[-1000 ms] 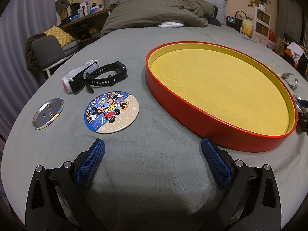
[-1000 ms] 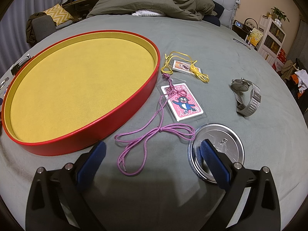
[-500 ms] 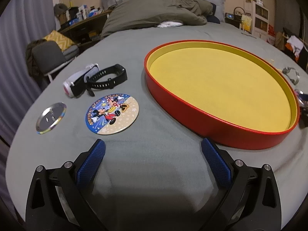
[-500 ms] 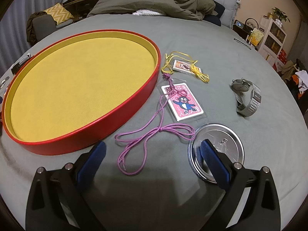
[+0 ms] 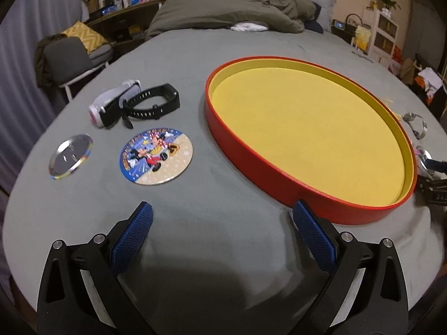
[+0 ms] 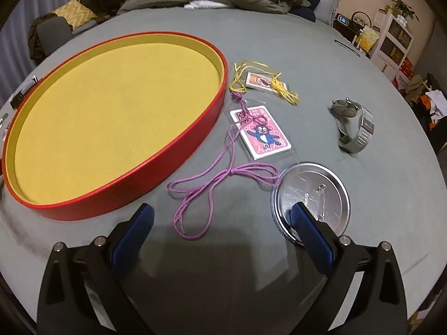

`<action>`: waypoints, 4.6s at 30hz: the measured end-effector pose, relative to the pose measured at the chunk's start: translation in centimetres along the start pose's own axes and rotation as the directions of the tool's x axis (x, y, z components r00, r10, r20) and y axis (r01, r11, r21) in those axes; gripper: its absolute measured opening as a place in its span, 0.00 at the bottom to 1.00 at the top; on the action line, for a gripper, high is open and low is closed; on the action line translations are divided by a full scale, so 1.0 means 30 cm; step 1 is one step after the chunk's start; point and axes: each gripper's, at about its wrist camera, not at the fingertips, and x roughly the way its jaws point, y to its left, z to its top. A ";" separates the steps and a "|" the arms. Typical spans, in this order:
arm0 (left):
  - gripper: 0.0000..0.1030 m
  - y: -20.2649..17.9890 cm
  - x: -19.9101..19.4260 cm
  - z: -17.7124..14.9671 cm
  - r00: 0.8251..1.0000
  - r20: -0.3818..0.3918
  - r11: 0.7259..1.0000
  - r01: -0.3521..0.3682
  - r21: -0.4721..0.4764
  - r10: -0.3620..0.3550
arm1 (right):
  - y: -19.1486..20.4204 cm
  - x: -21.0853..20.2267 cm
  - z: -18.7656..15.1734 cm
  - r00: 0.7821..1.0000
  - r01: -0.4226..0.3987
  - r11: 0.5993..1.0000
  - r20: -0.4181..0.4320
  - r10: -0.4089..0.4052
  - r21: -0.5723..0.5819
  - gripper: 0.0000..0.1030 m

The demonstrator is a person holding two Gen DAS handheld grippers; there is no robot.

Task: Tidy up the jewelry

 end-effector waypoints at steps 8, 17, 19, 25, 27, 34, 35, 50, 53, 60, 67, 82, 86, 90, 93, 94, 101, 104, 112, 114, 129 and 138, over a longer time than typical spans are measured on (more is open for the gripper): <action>0.95 -0.065 -0.161 0.069 0.987 0.141 0.997 0.079 0.023 -0.082 | -0.025 -0.057 0.086 0.994 0.001 1.000 -0.105 -0.004 -0.030 0.92; 0.95 -0.275 -0.220 0.215 0.948 0.181 0.964 0.252 0.084 -0.263 | -0.144 -0.290 0.208 0.991 0.084 0.996 0.105 -0.081 -0.032 0.92; 0.95 -0.340 -0.212 0.254 0.937 0.174 0.951 0.288 0.108 -0.304 | -0.195 -0.317 0.238 0.985 0.108 0.994 0.136 -0.107 0.002 0.92; 0.95 -0.587 -0.099 0.420 0.883 0.062 0.869 0.442 0.224 -0.465 | -0.378 -0.281 0.275 0.992 0.080 0.983 0.081 -0.095 0.166 0.92; 0.95 -0.654 -0.041 0.480 0.878 0.026 0.852 0.456 0.257 -0.478 | -0.421 -0.261 0.278 0.995 0.074 0.979 0.056 -0.086 0.188 0.92; 0.95 -0.878 0.146 0.664 0.821 -0.185 0.744 0.569 0.350 -0.540 | -0.534 -0.171 0.280 1.000 -0.003 0.954 -0.011 0.007 0.301 0.92; 0.95 -0.920 0.189 0.678 0.811 -0.237 0.720 0.584 0.374 -0.535 | -0.542 -0.164 0.286 1.000 -0.011 0.951 -0.014 0.016 0.310 0.92; 0.95 -1.158 0.492 0.579 0.810 -0.439 0.554 0.586 0.591 -0.388 | -0.539 0.024 0.255 0.990 -0.025 0.962 -0.124 0.061 0.273 0.92; 0.95 -1.172 0.542 0.541 0.814 -0.467 0.522 0.580 0.625 -0.346 | -0.527 0.045 0.249 0.990 -0.003 0.970 -0.138 0.038 0.243 0.92; 0.95 -1.164 0.586 0.508 0.821 -0.454 0.475 0.571 0.670 -0.347 | -0.562 0.096 0.231 0.987 -0.014 0.951 -0.147 0.062 0.309 0.64; 0.82 -1.119 0.567 0.507 0.797 -0.462 0.435 0.601 0.670 -0.390 | -0.596 0.098 0.221 0.986 0.045 0.939 -0.169 0.014 0.340 0.45; 0.45 -1.042 0.535 0.554 0.774 -0.443 0.380 0.617 0.689 -0.452 | -0.613 0.082 0.304 0.974 0.092 0.942 -0.226 -0.018 0.322 0.19; 0.45 -1.068 0.509 0.558 0.756 -0.432 0.386 0.634 0.670 -0.492 | -0.569 0.085 0.404 0.982 0.081 0.938 -0.186 -0.018 0.336 0.19; 0.41 -1.026 0.453 0.553 0.744 -0.414 0.392 0.642 0.659 -0.524 | -0.570 0.084 0.435 0.986 0.077 0.940 -0.168 -0.022 0.331 0.19; 0.01 -1.006 0.429 0.563 0.749 -0.411 0.400 0.639 0.657 -0.520 | -0.573 0.070 0.461 0.988 0.073 0.940 -0.152 -0.023 0.335 0.19; 0.01 -0.996 0.417 0.562 0.751 -0.404 0.405 0.636 0.657 -0.522 | -0.575 0.065 0.471 0.990 0.069 0.939 -0.143 -0.021 0.336 0.19; 0.01 -0.986 0.355 0.577 0.761 -0.390 0.410 0.622 0.668 -0.519 | -0.611 0.052 0.482 0.991 0.057 0.940 -0.129 -0.014 0.337 0.19; 0.01 -0.979 0.364 0.593 0.761 -0.383 0.426 0.623 0.656 -0.524 | -0.616 0.044 0.487 0.993 0.050 0.940 -0.118 -0.010 0.338 0.19; 0.01 -0.936 0.230 0.689 0.750 -0.325 0.447 0.622 0.643 -0.576 | -0.616 -0.024 0.537 0.998 0.028 0.943 -0.061 -0.008 0.332 0.19; 0.01 -0.921 0.173 0.728 0.753 -0.298 0.452 0.609 0.651 -0.587 | -0.601 -0.046 0.551 0.999 0.027 0.948 -0.042 -0.014 0.317 0.19; 0.01 -0.714 -0.175 0.968 0.771 -0.101 0.530 0.521 0.669 -0.629 | -0.435 -0.250 0.687 0.987 -0.065 0.971 0.159 0.028 0.231 0.19; 0.01 -0.515 -0.257 1.000 0.788 -0.030 0.593 0.486 0.642 -0.614 | -0.258 -0.326 0.750 0.967 -0.146 0.976 0.229 0.107 0.162 0.19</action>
